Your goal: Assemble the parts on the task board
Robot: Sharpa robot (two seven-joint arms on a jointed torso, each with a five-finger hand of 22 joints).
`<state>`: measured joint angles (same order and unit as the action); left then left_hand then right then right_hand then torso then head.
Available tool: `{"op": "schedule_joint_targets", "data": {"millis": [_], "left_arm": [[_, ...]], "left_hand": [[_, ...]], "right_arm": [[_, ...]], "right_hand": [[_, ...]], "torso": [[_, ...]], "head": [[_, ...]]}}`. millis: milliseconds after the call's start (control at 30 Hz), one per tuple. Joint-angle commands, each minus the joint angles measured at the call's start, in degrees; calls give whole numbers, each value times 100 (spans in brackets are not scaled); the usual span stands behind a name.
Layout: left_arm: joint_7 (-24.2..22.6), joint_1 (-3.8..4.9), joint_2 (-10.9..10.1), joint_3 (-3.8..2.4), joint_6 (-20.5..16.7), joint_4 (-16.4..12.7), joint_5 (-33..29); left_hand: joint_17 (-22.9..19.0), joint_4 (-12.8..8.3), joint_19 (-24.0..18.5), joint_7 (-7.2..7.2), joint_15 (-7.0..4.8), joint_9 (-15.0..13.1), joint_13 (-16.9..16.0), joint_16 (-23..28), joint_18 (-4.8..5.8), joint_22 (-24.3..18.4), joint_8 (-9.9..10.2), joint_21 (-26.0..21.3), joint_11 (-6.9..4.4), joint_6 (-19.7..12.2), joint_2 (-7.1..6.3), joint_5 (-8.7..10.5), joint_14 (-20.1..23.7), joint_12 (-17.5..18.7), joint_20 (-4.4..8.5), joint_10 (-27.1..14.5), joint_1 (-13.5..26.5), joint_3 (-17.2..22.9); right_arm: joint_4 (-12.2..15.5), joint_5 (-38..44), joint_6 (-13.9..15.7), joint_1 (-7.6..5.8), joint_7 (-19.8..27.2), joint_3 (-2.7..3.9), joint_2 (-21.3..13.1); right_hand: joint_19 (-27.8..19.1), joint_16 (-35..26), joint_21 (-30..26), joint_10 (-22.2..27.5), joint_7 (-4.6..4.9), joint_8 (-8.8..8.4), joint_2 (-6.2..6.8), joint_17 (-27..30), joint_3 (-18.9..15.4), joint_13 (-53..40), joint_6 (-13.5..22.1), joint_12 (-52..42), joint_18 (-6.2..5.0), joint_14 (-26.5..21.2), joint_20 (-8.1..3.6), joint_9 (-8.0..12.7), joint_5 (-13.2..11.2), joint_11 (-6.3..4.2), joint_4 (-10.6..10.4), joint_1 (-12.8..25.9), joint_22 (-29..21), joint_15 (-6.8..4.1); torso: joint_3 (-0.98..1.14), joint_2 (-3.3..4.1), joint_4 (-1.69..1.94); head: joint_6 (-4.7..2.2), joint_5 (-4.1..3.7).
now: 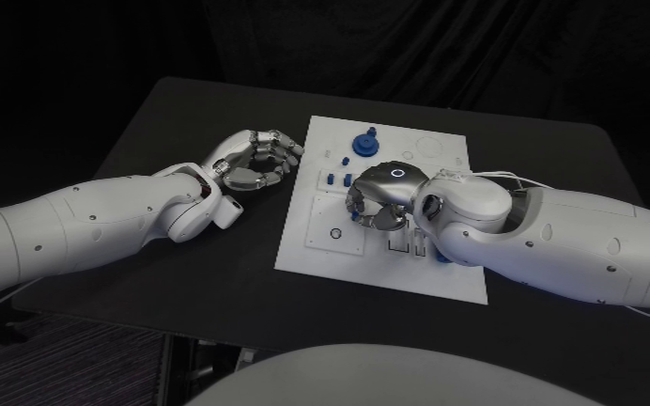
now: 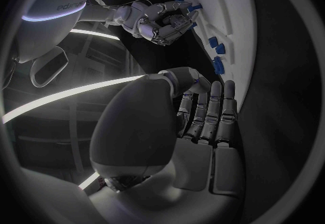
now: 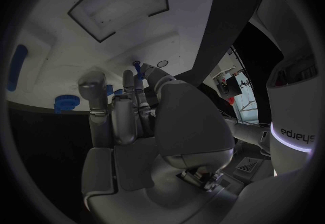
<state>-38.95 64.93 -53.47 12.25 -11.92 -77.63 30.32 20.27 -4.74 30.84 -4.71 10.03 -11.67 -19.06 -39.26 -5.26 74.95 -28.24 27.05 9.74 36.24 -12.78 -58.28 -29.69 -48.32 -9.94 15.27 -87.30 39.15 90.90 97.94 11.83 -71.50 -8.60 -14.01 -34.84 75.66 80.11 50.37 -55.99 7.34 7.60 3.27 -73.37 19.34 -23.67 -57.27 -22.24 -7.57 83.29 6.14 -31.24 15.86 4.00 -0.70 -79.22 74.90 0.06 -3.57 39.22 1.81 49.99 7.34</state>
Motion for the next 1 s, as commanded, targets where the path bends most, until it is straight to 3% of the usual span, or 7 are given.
{"op": "schedule_joint_targets", "data": {"millis": [33,500,1000], "left_arm": [[-679,-11,10,-3,73,-6,-4],[-648,-12,13,-3,98,-5,-4],[-618,-14,12,-3,102,-4,-4]], "left_hand": [[2,-6,-22,-29,11,-9,-7,-29,60,161,-18,26,-6,-10,-6,39,8,-20,-27,-49,-47,30],[2,-45,-29,-40,16,-13,-11,-38,65,163,-21,52,-5,-14,-4,36,-4,-27,-27,-61,-75,57],[1,-92,-36,-53,20,-19,-16,-43,70,163,-29,83,-8,-11,7,31,-8,-35,-26,-74,-105,95]], "right_arm": [[-9,9,100,19,13,3,3],[-56,9,-115,36,-75,2,23],[-43,9,-134,45,-85,2,8]], "right_hand": [[33,35,18,28,0,14,3,0,35,10,-24,26,83,52,-8,-5,39,30,15,60,620,4],[-5,-6,-84,137,36,-87,19,73,71,48,63,121,70,22,13,41,39,78,53,95,595,40],[-30,-26,-128,189,41,-130,26,105,86,60,100,157,64,3,26,61,38,98,70,110,585,57]], "torso": [[-4,1,6],[-5,-1,3],[-1,-4,-2]], "head": [[1,4],[1,3],[1,16]]}}
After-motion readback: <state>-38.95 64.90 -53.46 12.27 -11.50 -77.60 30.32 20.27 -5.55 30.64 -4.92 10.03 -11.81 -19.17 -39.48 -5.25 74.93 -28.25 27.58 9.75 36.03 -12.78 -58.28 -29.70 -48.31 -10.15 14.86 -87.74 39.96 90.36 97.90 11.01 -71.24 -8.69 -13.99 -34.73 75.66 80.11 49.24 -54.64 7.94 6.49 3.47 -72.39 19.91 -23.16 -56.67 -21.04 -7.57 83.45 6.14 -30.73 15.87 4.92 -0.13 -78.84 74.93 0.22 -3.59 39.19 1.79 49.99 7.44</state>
